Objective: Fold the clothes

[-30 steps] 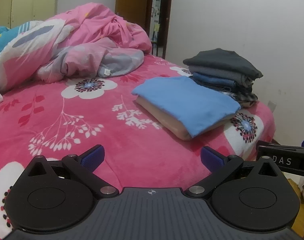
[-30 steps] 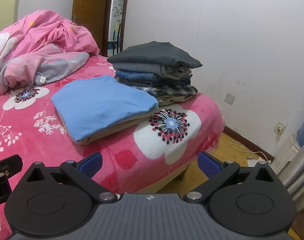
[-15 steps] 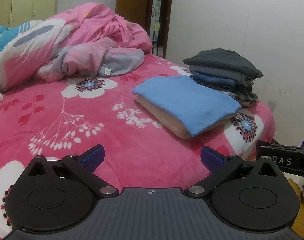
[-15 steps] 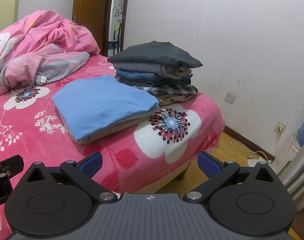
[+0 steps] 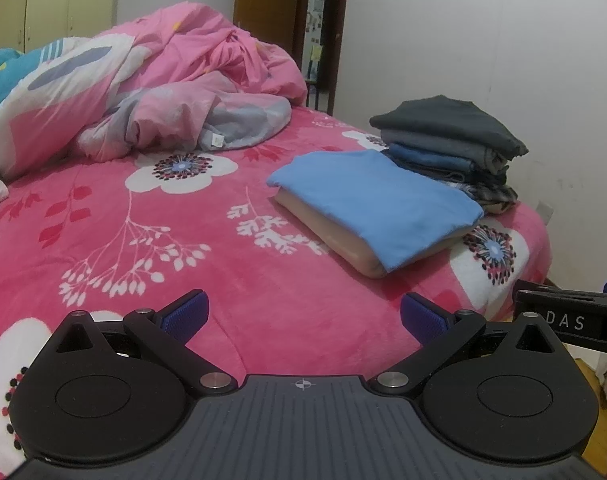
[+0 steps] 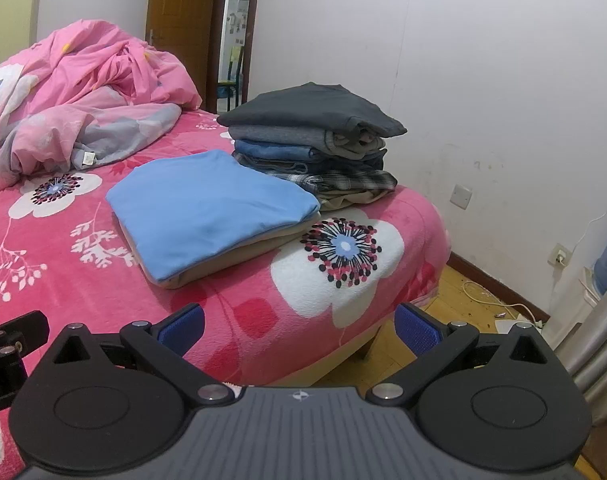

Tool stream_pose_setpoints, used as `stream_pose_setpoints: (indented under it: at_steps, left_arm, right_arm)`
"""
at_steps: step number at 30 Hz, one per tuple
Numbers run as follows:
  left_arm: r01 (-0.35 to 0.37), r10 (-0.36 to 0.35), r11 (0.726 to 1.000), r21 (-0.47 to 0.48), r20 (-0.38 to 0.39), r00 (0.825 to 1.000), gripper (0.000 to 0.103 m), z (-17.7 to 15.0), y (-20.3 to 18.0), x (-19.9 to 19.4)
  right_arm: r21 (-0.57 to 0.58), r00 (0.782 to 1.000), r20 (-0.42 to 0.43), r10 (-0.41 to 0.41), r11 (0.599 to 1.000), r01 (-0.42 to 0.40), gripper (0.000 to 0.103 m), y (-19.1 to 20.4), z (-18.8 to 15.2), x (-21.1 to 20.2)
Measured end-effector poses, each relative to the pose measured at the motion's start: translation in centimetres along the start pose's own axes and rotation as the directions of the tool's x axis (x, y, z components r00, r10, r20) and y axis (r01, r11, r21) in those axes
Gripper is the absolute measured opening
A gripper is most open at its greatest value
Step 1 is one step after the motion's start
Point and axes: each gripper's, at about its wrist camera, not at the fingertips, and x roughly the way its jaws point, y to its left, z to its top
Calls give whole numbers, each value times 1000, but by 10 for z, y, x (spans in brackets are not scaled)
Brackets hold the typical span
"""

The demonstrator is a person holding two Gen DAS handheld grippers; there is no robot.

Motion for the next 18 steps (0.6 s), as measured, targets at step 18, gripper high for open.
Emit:
stream_pose_setpoints:
  at_steps: [18]
  left_arm:
    - [-8, 8, 1000, 2, 3, 1000, 103, 1, 0, 1]
  right_arm:
    - [-1, 1000, 3, 1, 1000, -1, 103, 1, 2, 0]
